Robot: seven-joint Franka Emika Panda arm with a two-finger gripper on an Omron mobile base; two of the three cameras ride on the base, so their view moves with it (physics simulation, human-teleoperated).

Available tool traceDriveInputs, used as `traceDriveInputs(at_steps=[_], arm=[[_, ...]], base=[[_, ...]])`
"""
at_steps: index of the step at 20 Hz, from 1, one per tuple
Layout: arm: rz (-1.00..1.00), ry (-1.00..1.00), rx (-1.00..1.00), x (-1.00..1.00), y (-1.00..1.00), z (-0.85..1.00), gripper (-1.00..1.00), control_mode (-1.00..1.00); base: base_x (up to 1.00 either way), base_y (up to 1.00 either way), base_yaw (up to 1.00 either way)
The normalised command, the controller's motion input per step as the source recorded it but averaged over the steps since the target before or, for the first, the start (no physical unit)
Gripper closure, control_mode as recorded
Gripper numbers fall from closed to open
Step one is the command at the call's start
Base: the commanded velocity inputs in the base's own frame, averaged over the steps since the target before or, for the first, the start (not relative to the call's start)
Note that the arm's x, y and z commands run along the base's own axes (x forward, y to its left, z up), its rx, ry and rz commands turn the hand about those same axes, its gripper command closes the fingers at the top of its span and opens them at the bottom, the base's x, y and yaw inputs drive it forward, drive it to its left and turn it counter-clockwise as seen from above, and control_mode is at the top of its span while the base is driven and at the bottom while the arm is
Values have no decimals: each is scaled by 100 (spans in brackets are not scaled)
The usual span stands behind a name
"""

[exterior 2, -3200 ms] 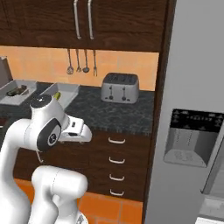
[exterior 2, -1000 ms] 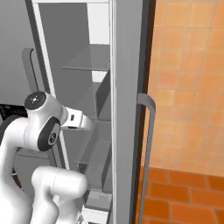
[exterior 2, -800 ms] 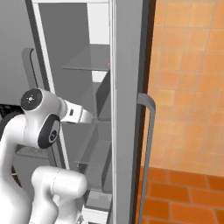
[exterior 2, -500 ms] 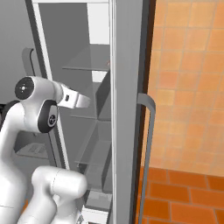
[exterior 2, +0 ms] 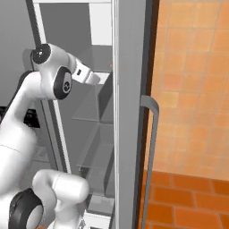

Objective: Place one cucumber and one steak in each tupperware on the nearby counter, to pack two identical lunches.

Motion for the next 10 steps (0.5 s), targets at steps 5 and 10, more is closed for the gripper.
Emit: traceDriveInputs(at_steps=[5,10], arm=[[-1,15,5,86,-17,26,-100,-100],[1,0,-8,92,-1,-9,-100,-100]], base=[[0,0,0],[0,0,0]])
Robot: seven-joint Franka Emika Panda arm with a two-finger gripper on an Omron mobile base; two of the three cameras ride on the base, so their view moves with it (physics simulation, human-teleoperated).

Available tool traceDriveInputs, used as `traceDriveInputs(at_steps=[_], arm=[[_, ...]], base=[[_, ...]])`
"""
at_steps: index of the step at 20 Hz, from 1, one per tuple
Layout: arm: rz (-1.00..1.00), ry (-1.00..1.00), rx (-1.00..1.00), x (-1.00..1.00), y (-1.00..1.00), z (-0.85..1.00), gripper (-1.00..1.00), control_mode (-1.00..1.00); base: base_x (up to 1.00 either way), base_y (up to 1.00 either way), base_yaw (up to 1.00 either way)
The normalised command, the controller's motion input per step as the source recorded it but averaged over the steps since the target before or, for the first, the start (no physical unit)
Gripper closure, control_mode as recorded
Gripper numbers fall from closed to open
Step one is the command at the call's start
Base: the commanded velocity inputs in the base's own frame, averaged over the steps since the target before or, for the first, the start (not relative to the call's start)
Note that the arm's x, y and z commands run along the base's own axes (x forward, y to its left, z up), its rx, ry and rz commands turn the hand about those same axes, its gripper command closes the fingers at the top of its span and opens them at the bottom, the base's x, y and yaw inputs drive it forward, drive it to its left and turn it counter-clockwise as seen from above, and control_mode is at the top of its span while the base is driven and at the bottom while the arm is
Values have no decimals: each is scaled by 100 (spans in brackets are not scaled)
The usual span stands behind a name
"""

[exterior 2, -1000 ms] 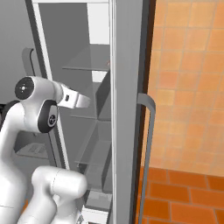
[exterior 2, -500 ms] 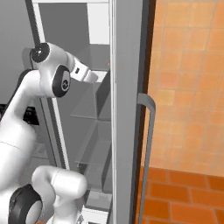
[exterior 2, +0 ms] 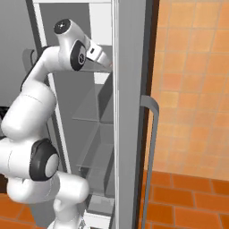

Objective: Place one cucumber and one steak in each tupperware on the nearby counter, to pack two identical lunches.

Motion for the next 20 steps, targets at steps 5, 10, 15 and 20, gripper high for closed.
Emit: traceDriveInputs(at_steps=[5,10,15,20], arm=[[1,0,-2,100,-33,-43,-100,-100],[1,6,0,100,-30,-24,-100,-100],[5,13,0,100,-2,-13,-100,-100],[1,8,-1,75,-20,-50,100,-100]], base=[[0,0,0],[0,0,0],[0,0,0],[0,0,0]])
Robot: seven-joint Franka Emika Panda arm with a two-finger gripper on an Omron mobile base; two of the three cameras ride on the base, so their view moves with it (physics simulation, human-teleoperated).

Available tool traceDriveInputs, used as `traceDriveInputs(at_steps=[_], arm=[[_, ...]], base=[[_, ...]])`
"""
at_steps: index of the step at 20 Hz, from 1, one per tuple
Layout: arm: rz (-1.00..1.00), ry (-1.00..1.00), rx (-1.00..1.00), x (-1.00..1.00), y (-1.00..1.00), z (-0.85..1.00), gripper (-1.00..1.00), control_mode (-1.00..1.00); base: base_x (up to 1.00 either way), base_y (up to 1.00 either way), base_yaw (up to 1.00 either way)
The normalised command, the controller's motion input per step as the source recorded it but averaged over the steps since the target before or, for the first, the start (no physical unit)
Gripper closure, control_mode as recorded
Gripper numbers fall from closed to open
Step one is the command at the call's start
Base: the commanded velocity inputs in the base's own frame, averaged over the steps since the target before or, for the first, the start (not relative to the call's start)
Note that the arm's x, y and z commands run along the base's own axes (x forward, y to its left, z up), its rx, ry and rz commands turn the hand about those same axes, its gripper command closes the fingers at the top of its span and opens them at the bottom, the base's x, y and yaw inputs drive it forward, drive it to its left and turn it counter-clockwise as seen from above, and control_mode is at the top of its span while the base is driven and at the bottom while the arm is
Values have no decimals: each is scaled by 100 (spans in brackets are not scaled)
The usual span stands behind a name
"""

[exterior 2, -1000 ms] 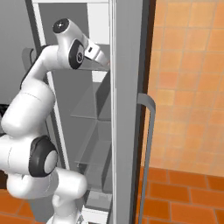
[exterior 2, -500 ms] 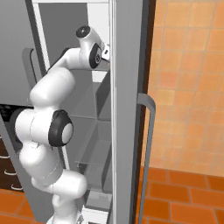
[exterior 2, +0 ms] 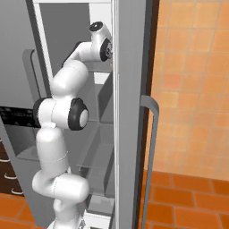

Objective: Place one cucumber and one steak in each tupperware on the nearby counter, to pack two identical lunches.

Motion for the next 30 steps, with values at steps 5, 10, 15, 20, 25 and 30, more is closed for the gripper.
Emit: traceDriveInputs(at_steps=[5,10,15,20,25,30], arm=[[0,-11,-5,3,-12,-100,100,-100],[0,-48,-4,-64,13,-96,100,-100],[-2,37,0,-97,12,20,100,-100],[-1,77,-2,-100,34,52,100,-100],[-2,89,-1,-91,58,55,100,-100],[0,88,0,-41,71,92,100,-100]], base=[[0,0,0],[0,0,0],[0,0,0],[0,0,0],[0,0,0],[0,0,0]])
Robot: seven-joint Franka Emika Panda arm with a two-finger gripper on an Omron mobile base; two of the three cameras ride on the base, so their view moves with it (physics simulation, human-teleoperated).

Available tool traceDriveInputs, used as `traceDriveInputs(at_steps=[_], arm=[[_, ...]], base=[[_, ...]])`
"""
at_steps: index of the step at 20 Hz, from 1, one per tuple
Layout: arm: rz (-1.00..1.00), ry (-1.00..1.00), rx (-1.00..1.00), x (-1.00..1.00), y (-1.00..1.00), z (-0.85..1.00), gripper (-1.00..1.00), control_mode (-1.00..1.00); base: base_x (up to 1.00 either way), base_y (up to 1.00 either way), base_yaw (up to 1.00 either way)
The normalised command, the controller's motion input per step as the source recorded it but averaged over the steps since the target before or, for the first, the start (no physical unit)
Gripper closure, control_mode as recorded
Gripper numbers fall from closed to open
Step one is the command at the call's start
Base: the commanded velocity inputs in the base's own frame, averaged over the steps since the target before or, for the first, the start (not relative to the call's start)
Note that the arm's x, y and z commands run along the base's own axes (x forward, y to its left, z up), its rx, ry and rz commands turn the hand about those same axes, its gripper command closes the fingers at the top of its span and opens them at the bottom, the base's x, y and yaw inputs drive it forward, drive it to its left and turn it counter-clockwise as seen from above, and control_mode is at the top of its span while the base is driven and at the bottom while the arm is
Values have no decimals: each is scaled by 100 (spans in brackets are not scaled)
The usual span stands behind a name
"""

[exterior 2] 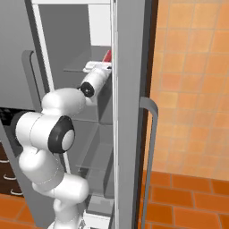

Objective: Place one cucumber and one steak in each tupperware on the nearby counter, to pack two identical lunches.

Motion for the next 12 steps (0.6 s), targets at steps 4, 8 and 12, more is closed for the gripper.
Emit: traceDriveInputs(at_steps=[4,8,12], arm=[[0,88,0,-25,74,99,100,-100],[0,90,0,-48,53,83,100,-100],[0,67,1,-98,-7,26,100,-100]], base=[[0,0,0],[0,0,0],[0,0,0]])
